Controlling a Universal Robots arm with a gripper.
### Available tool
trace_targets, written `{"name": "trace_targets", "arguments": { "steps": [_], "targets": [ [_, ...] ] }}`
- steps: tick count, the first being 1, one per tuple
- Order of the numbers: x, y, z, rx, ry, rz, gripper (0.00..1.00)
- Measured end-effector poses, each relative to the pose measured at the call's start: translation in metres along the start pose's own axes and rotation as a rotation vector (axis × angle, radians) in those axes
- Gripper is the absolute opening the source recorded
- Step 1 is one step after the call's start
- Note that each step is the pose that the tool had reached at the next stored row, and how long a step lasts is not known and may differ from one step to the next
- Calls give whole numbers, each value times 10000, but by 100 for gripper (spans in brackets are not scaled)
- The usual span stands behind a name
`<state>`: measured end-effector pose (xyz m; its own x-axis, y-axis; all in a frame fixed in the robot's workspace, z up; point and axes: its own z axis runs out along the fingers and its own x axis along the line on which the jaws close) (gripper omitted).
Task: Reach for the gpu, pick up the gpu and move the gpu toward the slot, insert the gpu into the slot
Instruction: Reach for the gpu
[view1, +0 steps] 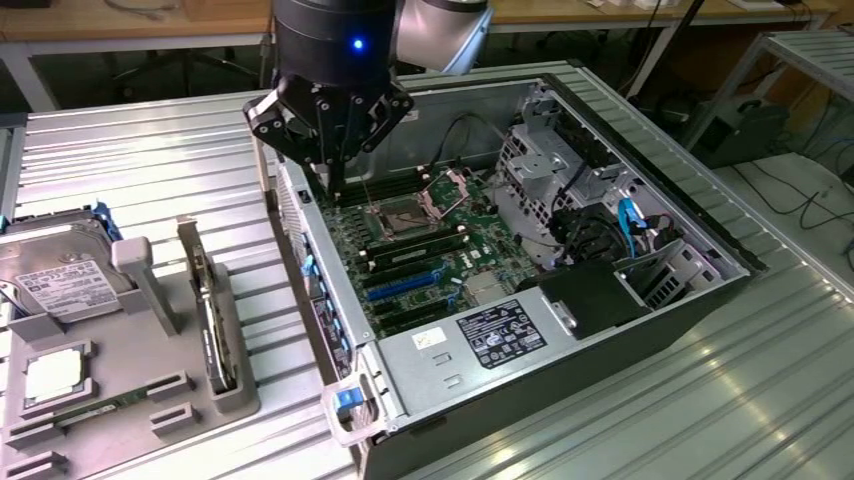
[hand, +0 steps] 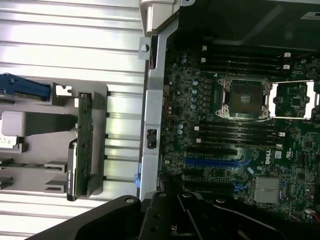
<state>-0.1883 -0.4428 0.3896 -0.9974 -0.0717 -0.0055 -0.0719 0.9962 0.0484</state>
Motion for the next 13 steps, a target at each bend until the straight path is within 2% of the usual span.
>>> {"name": "trace_targets", "arguments": {
  "steps": [13],
  "targets": [
    [94,-108,-1,0,14,0,10]
  ]
}}
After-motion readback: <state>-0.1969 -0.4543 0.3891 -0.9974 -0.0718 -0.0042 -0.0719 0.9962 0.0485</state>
